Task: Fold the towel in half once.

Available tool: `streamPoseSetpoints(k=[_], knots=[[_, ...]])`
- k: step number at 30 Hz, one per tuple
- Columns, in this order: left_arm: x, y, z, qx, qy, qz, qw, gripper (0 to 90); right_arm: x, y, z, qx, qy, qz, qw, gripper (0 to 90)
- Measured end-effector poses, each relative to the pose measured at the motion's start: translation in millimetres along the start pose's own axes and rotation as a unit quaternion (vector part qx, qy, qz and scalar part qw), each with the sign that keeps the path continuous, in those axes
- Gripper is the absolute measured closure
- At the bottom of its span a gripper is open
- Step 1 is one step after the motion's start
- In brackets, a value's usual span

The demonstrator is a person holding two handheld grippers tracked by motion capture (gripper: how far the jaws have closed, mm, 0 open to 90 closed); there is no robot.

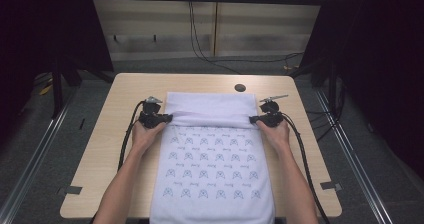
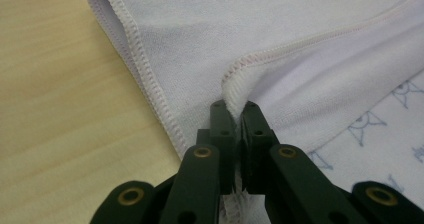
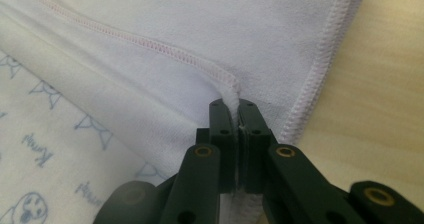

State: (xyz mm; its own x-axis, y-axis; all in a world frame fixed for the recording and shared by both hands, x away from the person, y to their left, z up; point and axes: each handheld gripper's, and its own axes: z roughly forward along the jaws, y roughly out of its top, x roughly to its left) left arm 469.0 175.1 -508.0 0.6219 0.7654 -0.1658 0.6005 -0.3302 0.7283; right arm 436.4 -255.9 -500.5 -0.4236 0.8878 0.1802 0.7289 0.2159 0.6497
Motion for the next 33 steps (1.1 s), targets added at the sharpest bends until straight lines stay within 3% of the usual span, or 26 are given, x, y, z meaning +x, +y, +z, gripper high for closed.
streamPoseSetpoints(k=[4, 5, 8, 12, 17, 21, 24, 26, 30, 33], knots=[[2.3, -2.4, -1.4, -0.013, -0.004, -0.019, 0.9997, 86.6, -3.0, 6.2, 5.2, -0.001, -0.002, 0.015, 0.9999, 87.0], [2.8, -3.6, -1.3, -0.017, -0.013, -0.034, 0.9992, 86.9, -2.8, 6.1, 4.9, -0.002, -0.002, 0.013, 0.9999, 87.0], [4.7, -3.4, -7.2, -0.027, -0.025, -0.043, 0.9984, 87.0, -2.8, 4.1, 2.6, -0.014, 0.004, 0.013, 0.9998, 87.0], [2.5, 4.8, -27.2, -0.048, -0.038, -0.021, 0.9979, 87.0, -7.7, 9.4, -12.0, -0.05, 0.036, 0.026, 0.9978, 87.0], [-2.1, 26.9, -66.5, -0.092, -0.064, -0.005, 0.9936, 86.6, -3.5, 31.4, -52.1, -0.107, 0.059, 0.007, 0.9925, 86.8], [-13.8, 44.0, -105.0, -0.127, -0.075, 0.022, 0.9889, 86.4, 4.1, 48.4, -95.9, -0.158, 0.086, -0.01, 0.9837, 86.8], [-26.3, 49.1, -132.2, -0.142, -0.083, 0.039, 0.9856, 86.4, 12.9, 53.8, -118.1, -0.171, 0.085, -0.03, 0.9811, 86.8], [-35.1, 49.0, -147.7, -0.135, -0.082, 0.062, 0.9854, 86.3, 18.9, 53.0, -130.8, -0.173, 0.084, -0.045, 0.9803, 86.9], [-46.9, 45.9, -176.4, -0.156, -0.098, 0.071, 0.9803, 86.2, 30.2, 45.0, -152.5, -0.191, 0.104, -0.064, 0.974, 86.9], [-59.1, 42.8, -194.0, -0.164, -0.1, 0.08, 0.9781, 86.3, 40.3, 39.8, -167.6, -0.198, 0.104, -0.079, 0.9715, 87.0]])
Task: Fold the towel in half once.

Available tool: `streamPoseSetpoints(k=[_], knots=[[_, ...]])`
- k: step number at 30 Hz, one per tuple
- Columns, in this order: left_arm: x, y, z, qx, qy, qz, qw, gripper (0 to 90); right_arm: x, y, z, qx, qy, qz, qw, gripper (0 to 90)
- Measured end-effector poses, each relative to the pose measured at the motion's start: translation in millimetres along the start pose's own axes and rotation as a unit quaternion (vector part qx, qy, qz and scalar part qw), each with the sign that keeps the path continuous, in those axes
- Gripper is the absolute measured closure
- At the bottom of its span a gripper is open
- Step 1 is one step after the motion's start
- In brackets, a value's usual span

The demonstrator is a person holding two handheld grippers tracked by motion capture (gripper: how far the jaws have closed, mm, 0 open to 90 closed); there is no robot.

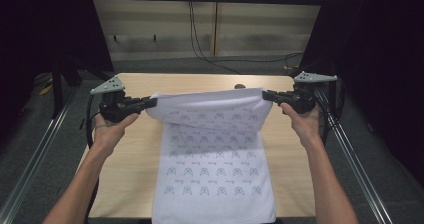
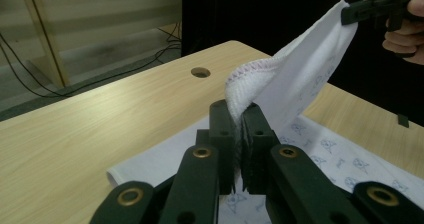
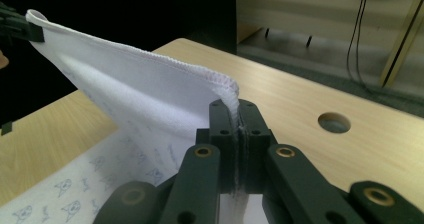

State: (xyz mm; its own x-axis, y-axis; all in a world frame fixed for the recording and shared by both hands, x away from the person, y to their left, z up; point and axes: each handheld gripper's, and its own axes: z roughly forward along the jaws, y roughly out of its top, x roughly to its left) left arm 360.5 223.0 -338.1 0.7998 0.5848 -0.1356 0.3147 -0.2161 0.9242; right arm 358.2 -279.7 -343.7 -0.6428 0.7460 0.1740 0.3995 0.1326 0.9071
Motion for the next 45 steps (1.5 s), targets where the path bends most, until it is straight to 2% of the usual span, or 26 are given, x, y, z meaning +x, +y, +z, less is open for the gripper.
streamPoseSetpoints(k=[2, 4, 6, 7, 9, 11, 13, 16, 18, 21, 23, 25, 28, 31, 33, 34, 35, 36, 39, 41, 42, 44, 45], knots=[[-14.1, -0.2, -9.1, -0.012, -0.012, 0.021, 0.9996, 86.2, 10.9, 1.9, -10.7, -0.013, -0.005, -0.016, 0.9998, 87.1], [-20.4, -7.6, -14.8, -0.016, -0.026, 0.012, 0.9995, 86.2, 17.7, 1.1, -21.5, -0.019, -0.002, -0.023, 0.9996, 87.1], [-23.1, -19.6, -15.6, -0.001, -0.026, 0.018, 0.9995, 85.9, 20.3, -4.6, -30.4, -0.026, 0.013, -0.019, 0.9994, 87.0], [-24.1, -26.7, -14.8, 0.006, -0.031, 0.012, 0.9994, 85.6, 22.5, -8.8, -32.9, -0.024, 0.015, -0.02, 0.9994, 87.0], [-26.8, -41.4, -13.3, 0.02, -0.032, 0.003, 0.9993, 85.6, 27.8, -19.8, -34.9, -0.011, 0.017, -0.025, 0.9995, 87.1], [-31.5, -59.2, -11.6, 0.035, -0.044, -0.01, 0.9984, 85.5, 32.7, -33.1, -35.6, -0.001, 0.023, -0.021, 0.9995, 87.0], [-36.2, -72.1, -12.0, 0.052, -0.047, -0.009, 0.9975, 85.4, 37.3, -48.4, -36.9, 0.016, 0.031, -0.019, 0.9992, 87.0], [-41.8, -93.1, -16.0, 0.067, -0.061, -0.018, 0.9957, 84.8, 45.4, -74.2, -41.3, 0.039, 0.044, -0.009, 0.9983, 86.9], [-44.2, -107.4, -16.6, 0.071, -0.068, -0.026, 0.9948, 83.7, 50.8, -89.9, -44.3, 0.064, 0.049, -0.01, 0.9967, 86.8], [-47.8, -126.7, -12.3, 0.092, -0.078, -0.039, 0.992, 83.8, 57.7, -112.5, -50.8, 0.076, 0.066, 0.006, 0.9949, 86.5], [-52.2, -136.7, -9.9, 0.11, -0.085, -0.044, 0.9893, 83.8, 61.8, -126.3, -53.7, 0.088, 0.073, 0.011, 0.9934, 86.0], [-58.1, -144.3, -10.8, 0.117, -0.099, -0.049, 0.987, 83.9, 63.4, -138.0, -56.1, 0.099, 0.081, 0.024, 0.9915, 86.0], [-66.5, -151.8, -16.9, 0.126, -0.108, -0.038, 0.9854, 82.7, 67.3, -151.4, -59.1, 0.12, 0.095, 0.031, 0.9877, 83.8], [-72.9, -158.6, -25.4, 0.135, -0.118, -0.028, 0.9835, 81.7, 70.9, -162.5, -66.6, 0.127, 0.115, 0.036, 0.9845, 80.3], [-78.9, -164.1, -28.9, 0.15, -0.12, -0.025, 0.9811, 81.3, 75.6, -168.4, -73.3, 0.139, 0.122, 0.033, 0.9822, 79.3], [-81.8, -166.6, -29.2, 0.167, -0.124, -0.016, 0.978, 81.0, 77.9, -171.6, -76.0, 0.146, 0.128, 0.038, 0.9802, 79.4], [-85.4, -169.7, -29.5, 0.174, -0.123, -0.012, 0.977, 80.5, 80.9, -175.4, -77.7, 0.154, 0.132, 0.033, 0.9786, 79.5], [-87.8, -172.2, -30.3, 0.176, -0.127, -0.011, 0.9761, 79.8, 84.2, -179.2, -79.1, 0.162, 0.127, 0.028, 0.9783, 78.6], [-92.9, -170.5, -34.5, 0.185, -0.14, 0.0, 0.9728, 77.8, 92.2, -187.5, -81.7, 0.184, 0.137, 0.021, 0.973, 76.5], [-94.1, -169.9, -38.5, 0.185, -0.155, 0.002, 0.9704, 73.2, 95.7, -189.5, -85.5, 0.186, 0.148, 0.02, 0.9713, 73.5], [-94.9, -170.4, -41.1, 0.182, -0.158, 0.0, 0.9705, 72.9, 97.3, -190.0, -88.3, 0.186, 0.151, 0.019, 0.9706, 71.8], [-93.8, -170.9, -45.5, 0.182, -0.178, -0.004, 0.967, 71.0, 99.7, -191.0, -94.3, 0.184, 0.162, 0.026, 0.969, 69.8], [-93.1, -170.7, -47.4, 0.183, -0.182, -0.004, 0.9661, 69.0, 100.7, -191.5, -96.7, 0.184, 0.166, 0.025, 0.9685, 67.8]])
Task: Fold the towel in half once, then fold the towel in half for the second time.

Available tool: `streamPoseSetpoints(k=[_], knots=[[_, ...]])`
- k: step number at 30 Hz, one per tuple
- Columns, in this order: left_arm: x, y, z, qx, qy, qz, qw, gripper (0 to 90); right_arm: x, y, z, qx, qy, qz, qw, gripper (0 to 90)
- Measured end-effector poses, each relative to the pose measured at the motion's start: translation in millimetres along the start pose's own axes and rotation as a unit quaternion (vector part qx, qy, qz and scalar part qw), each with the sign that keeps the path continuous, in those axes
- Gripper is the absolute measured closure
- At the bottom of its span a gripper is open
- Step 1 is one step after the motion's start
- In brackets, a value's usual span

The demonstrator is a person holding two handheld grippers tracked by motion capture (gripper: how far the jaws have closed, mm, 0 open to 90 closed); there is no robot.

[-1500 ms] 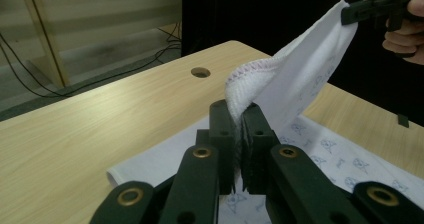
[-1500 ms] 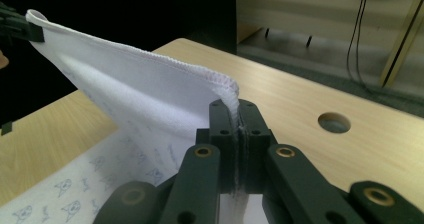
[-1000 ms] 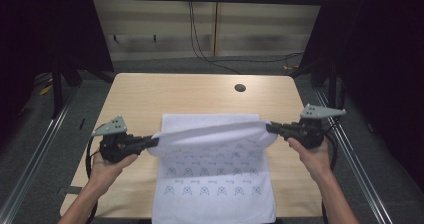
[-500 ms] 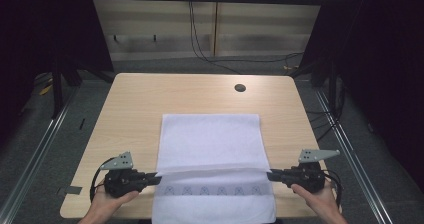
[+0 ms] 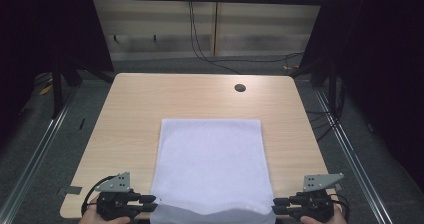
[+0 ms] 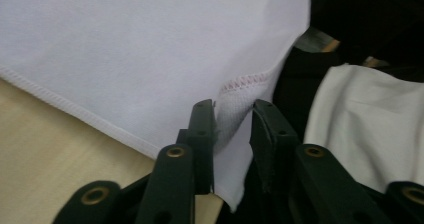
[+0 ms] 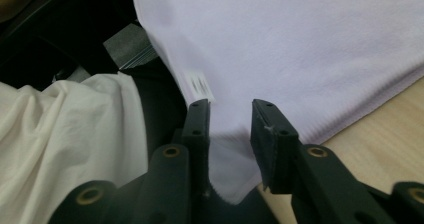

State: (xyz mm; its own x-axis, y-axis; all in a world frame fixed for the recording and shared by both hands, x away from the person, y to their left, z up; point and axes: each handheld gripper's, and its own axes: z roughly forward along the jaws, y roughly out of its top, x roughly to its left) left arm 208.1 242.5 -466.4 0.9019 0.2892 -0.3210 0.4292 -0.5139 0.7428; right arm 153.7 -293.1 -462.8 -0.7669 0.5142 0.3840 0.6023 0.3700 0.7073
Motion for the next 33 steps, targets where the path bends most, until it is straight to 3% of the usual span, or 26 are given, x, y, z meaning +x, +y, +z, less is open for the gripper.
streamPoseSetpoints(k=[4, 8, 11, 15, 18, 20, 22, 25, 27, 28, 33], knots=[[4.4, 1.4, -5.6, -0.015, 0.01, -0.004, 0.9998, 65.7, 3.9, -2.1, -3.9, -0.008, -0.007, 0.002, 0.9999, 68.1], [28.1, 15.0, 3.3, -0.04, 0.042, -0.025, 0.998, 65.6, -9.8, 8.3, 1.9, -0.017, -0.034, 0.003, 0.9993, 69.1], [50.4, 29.1, 14.7, -0.048, 0.057, -0.044, 0.9963, 67.6, -26.7, 22.2, 8.7, -0.031, -0.046, 0.009, 0.9984, 70.8], [84.5, 48.0, 30.1, -0.034, 0.088, -0.058, 0.9938, 70.0, -52.7, 45.3, 22.4, -0.038, -0.06, 0.013, 0.9974, 71.1], [108.7, 56.7, 38.3, -0.05, 0.109, -0.084, 0.9893, 71.4, -73.0, 62.6, 37.9, -0.029, -0.074, 0.011, 0.9968, 69.7], [120.5, 62.5, 43.7, -0.045, 0.119, -0.089, 0.9878, 72.0, -86.3, 71.9, 48.9, -0.022, -0.077, 0.019, 0.9966, 68.6], [129.7, 67.3, 49.1, -0.046, 0.122, -0.093, 0.987, 71.8, -97.2, 80.1, 60.2, -0.008, -0.095, 0.019, 0.9953, 68.2], [138.8, 68.4, 59.2, -0.032, 0.142, -0.096, 0.9848, 71.7, -112.1, 89.8, 76.6, 0.006, -0.113, 0.019, 0.9934, 68.2], [139.4, 65.4, 66.7, -0.006, 0.146, -0.088, 0.9854, 72.5, -121.4, 93.9, 87.4, 0.01, -0.124, 0.018, 0.992, 68.1], [138.2, 64.5, 67.6, -0.008, 0.15, -0.081, 0.9854, 72.6, -124.1, 95.1, 91.4, 0.015, -0.131, 0.018, 0.9911, 68.2], [140.1, 63.0, 67.6, -0.012, 0.149, -0.085, 0.9852, 77.2, -128.0, 96.0, 96.0, 0.016, -0.133, 0.014, 0.9909, 70.0]])
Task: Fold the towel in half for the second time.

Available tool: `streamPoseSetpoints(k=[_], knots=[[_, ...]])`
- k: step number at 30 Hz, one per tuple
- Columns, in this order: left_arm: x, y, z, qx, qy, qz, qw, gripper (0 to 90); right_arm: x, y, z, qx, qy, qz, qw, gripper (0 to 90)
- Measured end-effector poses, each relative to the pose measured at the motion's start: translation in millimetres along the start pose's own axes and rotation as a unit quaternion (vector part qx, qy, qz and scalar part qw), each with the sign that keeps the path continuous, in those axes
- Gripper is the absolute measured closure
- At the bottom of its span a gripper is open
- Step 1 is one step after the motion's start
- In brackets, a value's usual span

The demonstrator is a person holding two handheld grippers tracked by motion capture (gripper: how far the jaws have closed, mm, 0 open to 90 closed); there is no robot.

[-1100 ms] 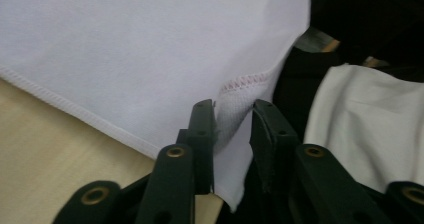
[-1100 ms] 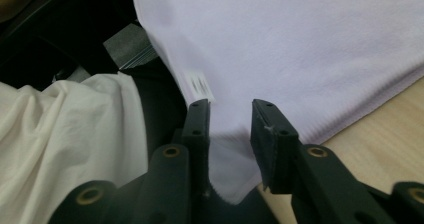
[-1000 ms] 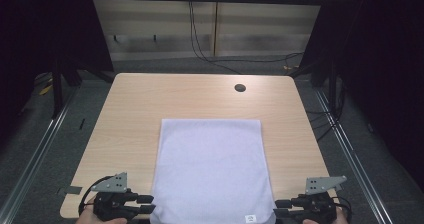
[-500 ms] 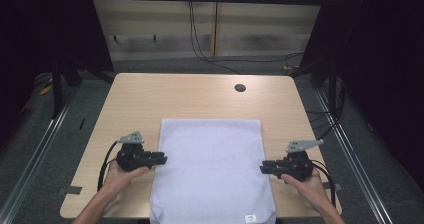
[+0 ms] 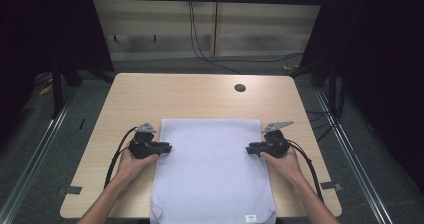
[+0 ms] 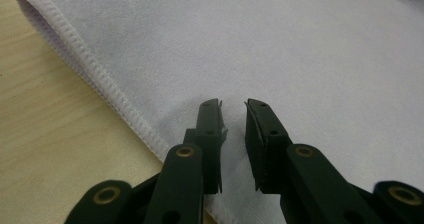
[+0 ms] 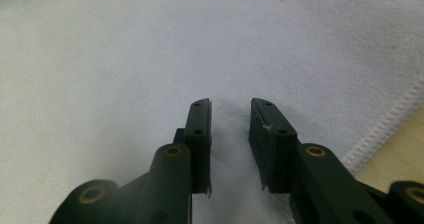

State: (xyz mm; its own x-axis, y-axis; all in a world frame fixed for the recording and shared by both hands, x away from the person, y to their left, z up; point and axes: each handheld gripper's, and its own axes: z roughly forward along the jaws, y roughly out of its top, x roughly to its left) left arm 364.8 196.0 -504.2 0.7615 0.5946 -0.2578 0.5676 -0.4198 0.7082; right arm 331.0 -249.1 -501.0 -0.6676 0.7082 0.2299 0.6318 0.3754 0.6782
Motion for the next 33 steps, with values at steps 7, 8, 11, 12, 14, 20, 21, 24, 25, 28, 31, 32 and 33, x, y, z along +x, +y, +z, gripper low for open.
streamPoseSetpoints(k=[7, 8, 11, 12, 14, 20, 21, 24, 25, 28, 31, 32, 33], knots=[[-11.8, -8.5, -8.0, 0.016, -0.007, 0.029, 0.9994, 80.6, 7.9, -4.3, -4.8, 0.014, -0.004, -0.009, 0.9998, 74.0], [-14.3, -11.1, -10.5, 0.02, -0.012, 0.031, 0.9993, 81.2, 9.4, -6.1, -5.2, 0.011, 0.002, -0.01, 0.9999, 74.2], [-22.2, -18.4, -16.7, 0.026, -0.021, 0.039, 0.9987, 82.5, 17.9, -15.1, -12.7, 0.021, 0.016, -0.012, 0.9996, 77.7], [-24.4, -20.8, -18.3, 0.027, -0.026, 0.036, 0.9987, 82.6, 20.4, -17.6, -14.7, 0.023, 0.018, -0.012, 0.9995, 77.7], [-28.5, -25.2, -21.2, 0.029, -0.036, 0.037, 0.9982, 82.9, 27.9, -24.2, -19.5, 0.025, 0.02, -0.021, 0.9993, 77.6], [-51.5, -36.7, -30.7, 0.046, -0.044, 0.049, 0.9968, 79.2, 45.4, -39.3, -31.0, 0.035, 0.035, -0.009, 0.9987, 76.1], [-55.4, -38.6, -32.6, 0.051, -0.047, 0.047, 0.9965, 79.1, 48.7, -41.2, -31.9, 0.035, 0.037, -0.008, 0.9987, 76.0], [-65.7, -46.0, -39.6, 0.062, -0.063, 0.056, 0.9945, 76.5, 61.7, -48.3, -37.1, 0.043, 0.044, -0.018, 0.998, 73.4], [-66.8, -46.9, -41.0, 0.063, -0.061, 0.06, 0.9943, 74.7, 64.5, -50.2, -39.2, 0.047, 0.048, -0.014, 0.9977, 71.5], [-63.5, -43.8, -43.7, 0.061, -0.063, 0.048, 0.995, 64.2, 64.1, -46.6, -41.7, 0.047, 0.044, -0.02, 0.9977, 67.4], [-53.2, -30.9, -46.5, 0.036, -0.053, 0.04, 0.9971, 63.6, 53.3, -33.7, -45.9, 0.016, 0.036, -0.012, 0.9992, 66.0], [-48.7, -25.4, -46.0, 0.027, -0.049, 0.036, 0.9978, 63.3, 48.0, -27.6, -47.2, 0.003, 0.032, -0.011, 0.9994, 65.9], [-42.7, -17.7, -44.8, 0.023, -0.04, 0.035, 0.9984, 63.2, 42.4, -21.2, -48.7, -0.004, 0.024, -0.017, 0.9996, 65.5]])
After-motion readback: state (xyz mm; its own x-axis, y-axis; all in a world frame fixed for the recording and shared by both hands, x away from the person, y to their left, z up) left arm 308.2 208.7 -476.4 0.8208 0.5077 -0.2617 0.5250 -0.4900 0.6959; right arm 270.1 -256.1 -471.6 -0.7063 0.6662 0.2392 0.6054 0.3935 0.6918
